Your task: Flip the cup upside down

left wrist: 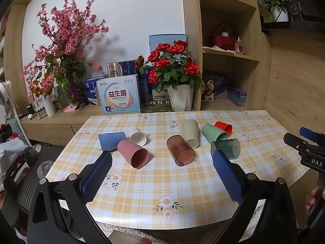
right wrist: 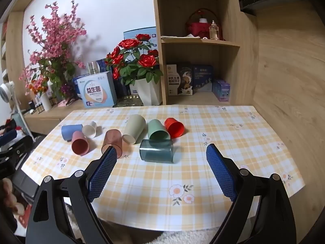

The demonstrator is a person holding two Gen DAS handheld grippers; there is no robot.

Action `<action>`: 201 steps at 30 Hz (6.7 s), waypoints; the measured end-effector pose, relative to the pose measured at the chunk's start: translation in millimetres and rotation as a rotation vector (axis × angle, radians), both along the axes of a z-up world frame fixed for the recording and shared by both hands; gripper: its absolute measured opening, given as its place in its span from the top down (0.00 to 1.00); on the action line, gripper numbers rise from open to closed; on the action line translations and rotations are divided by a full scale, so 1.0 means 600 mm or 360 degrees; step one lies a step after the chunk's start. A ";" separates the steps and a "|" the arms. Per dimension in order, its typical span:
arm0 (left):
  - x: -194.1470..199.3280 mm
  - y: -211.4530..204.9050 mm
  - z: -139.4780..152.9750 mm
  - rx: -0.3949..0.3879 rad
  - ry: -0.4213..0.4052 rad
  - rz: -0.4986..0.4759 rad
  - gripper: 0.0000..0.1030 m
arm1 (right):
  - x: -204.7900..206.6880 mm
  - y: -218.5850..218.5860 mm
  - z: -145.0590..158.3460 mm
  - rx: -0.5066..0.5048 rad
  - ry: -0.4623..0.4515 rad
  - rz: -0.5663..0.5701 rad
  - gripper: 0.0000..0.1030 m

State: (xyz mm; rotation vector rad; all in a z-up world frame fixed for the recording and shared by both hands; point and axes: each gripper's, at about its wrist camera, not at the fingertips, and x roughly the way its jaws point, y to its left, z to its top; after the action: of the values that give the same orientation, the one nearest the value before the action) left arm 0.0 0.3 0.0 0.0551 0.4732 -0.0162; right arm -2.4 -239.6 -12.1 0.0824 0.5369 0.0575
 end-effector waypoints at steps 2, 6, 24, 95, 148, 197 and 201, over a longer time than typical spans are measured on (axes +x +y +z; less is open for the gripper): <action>0.000 0.000 0.000 0.0004 0.0001 -0.0001 0.06 | 0.000 0.000 0.000 -0.0002 -0.0001 -0.0001 0.16; 0.001 0.000 0.000 0.0007 0.0007 -0.0002 0.06 | 0.000 -0.002 0.000 0.0003 0.0002 -0.0010 0.16; 0.001 -0.003 -0.003 0.0011 0.0011 -0.0002 0.06 | 0.001 -0.008 0.002 0.0015 0.0014 -0.0043 0.16; 0.071 0.101 -0.066 -0.0223 0.0085 0.0094 0.06 | 0.099 -0.033 -0.076 0.0046 0.0262 -0.0035 0.16; 0.687 0.414 -0.176 -0.0141 0.0749 -0.0038 0.20 | 0.311 -0.012 -0.218 0.0040 0.0752 -0.0007 0.13; 0.647 0.387 -0.304 0.0096 0.1238 -0.0011 0.39 | 0.297 -0.010 -0.228 0.0222 0.0806 0.0003 0.13; 0.593 0.415 -0.280 -0.0005 0.1184 0.0057 0.39 | 0.291 -0.010 -0.225 0.0260 0.0805 0.0011 0.13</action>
State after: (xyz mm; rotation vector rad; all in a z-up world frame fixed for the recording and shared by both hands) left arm 355.9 249.1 -168.2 0.0358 1.2175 -0.0019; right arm 172.1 -245.4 -147.3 0.2584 1.0375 0.0881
